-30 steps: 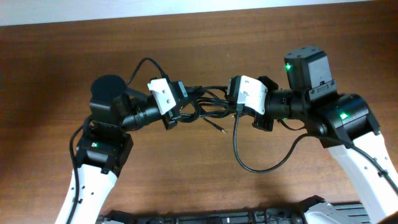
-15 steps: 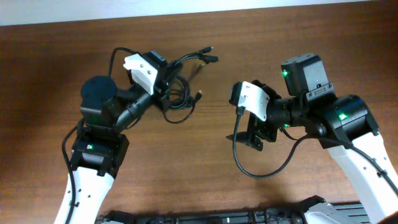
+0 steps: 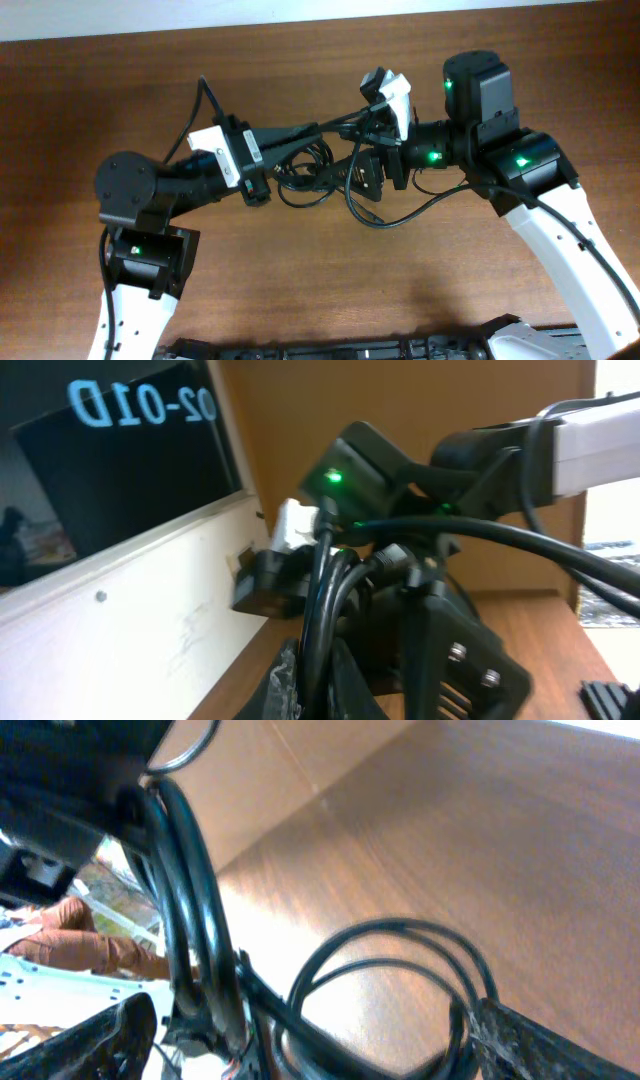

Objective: Untangle cables

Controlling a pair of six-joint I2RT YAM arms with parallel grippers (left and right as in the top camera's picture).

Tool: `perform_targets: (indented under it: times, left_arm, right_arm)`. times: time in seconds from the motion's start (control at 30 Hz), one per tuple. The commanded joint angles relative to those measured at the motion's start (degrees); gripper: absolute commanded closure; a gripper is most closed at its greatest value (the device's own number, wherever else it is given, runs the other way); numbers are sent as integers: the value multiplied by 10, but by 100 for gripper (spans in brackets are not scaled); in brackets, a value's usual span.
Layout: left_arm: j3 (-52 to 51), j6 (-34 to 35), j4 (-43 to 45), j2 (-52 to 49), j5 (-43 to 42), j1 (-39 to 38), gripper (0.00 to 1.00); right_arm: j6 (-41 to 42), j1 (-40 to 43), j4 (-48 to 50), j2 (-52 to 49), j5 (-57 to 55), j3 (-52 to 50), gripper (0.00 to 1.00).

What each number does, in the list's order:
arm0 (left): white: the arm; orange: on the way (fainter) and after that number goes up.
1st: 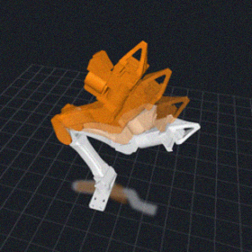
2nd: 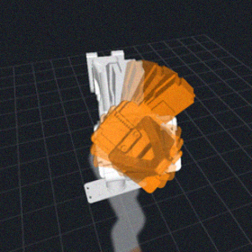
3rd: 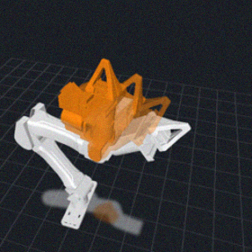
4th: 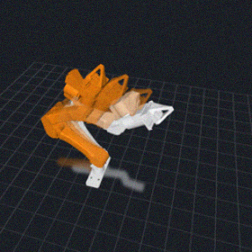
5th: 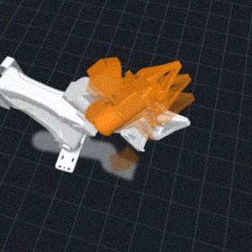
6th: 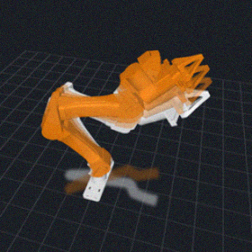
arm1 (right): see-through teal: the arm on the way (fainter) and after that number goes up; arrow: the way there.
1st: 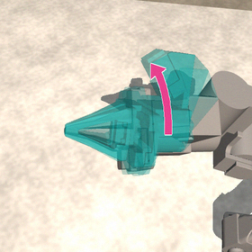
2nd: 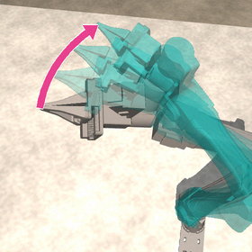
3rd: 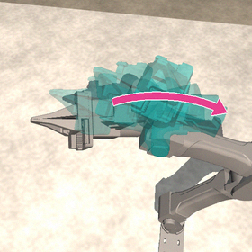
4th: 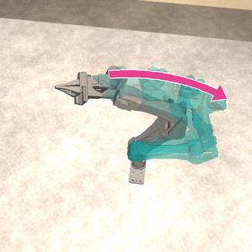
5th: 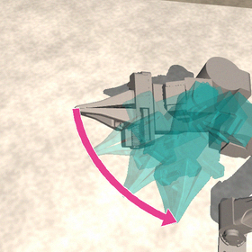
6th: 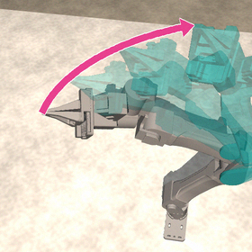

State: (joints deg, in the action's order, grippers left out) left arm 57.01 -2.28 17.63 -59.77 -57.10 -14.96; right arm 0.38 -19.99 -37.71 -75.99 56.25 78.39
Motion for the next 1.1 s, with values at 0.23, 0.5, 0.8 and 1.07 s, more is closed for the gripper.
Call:
perform_targets:
  times: [0.23,0.5,0.8,1.07]
  left_arm:
    - [14,17,33,7,-31,0,100]
    - [14,17,42,12,-31,18,1]
    - [14,87,-173,19,15,61,1]
    - [14,156,-135,-23,18,37,52]
  right_arm:
    - [5,-89,84,-4,44,3,73]
    - [6,-44,56,-3,-42,3,96]
    - [3,39,78,-2,74,3,96]
    - [3,1,97,-2,61,3,96]
